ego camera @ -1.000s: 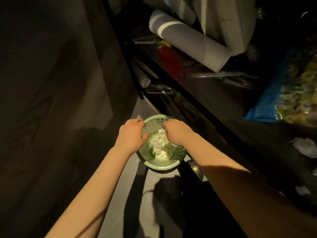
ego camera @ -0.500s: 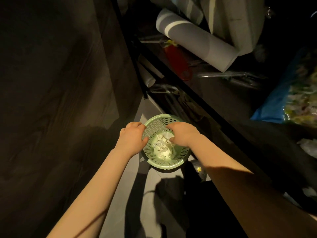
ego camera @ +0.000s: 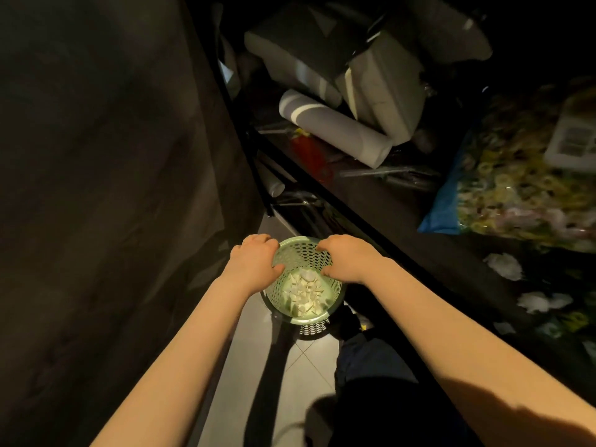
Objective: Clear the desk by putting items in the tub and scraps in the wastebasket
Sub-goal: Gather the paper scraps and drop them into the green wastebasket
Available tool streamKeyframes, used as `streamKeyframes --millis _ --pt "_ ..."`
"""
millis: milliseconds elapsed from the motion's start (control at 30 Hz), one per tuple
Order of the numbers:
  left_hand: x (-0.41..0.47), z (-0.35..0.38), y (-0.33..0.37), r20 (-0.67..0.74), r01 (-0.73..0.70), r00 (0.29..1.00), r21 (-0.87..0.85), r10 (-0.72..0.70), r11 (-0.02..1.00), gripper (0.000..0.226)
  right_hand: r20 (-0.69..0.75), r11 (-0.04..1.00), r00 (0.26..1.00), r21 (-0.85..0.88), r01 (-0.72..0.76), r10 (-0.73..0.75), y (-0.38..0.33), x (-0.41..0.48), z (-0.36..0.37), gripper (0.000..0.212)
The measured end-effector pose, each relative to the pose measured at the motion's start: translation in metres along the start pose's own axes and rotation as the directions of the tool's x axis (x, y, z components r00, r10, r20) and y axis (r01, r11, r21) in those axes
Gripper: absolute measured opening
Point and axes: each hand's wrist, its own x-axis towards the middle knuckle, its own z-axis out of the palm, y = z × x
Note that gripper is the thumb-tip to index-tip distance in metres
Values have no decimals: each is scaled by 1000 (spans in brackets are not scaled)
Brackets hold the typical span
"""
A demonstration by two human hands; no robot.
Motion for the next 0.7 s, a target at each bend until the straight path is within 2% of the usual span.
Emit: streamKeyframes --millis 200,367,700 --pt "-43 -50 23 -130 -46 990 36 51 998 50 -174 1000 985 6 19 -17 -10 -64 -47 50" --pt "-84 -96 40 -280 -104 954 17 105 994 48 -318 1000 948 -2 15 -15 -19 -125 -91 48" --pt "-159 -175 91 -510 -208 829 102 231 973 46 -603 993 792 -107 44 -100 -39 -241 -172 45"
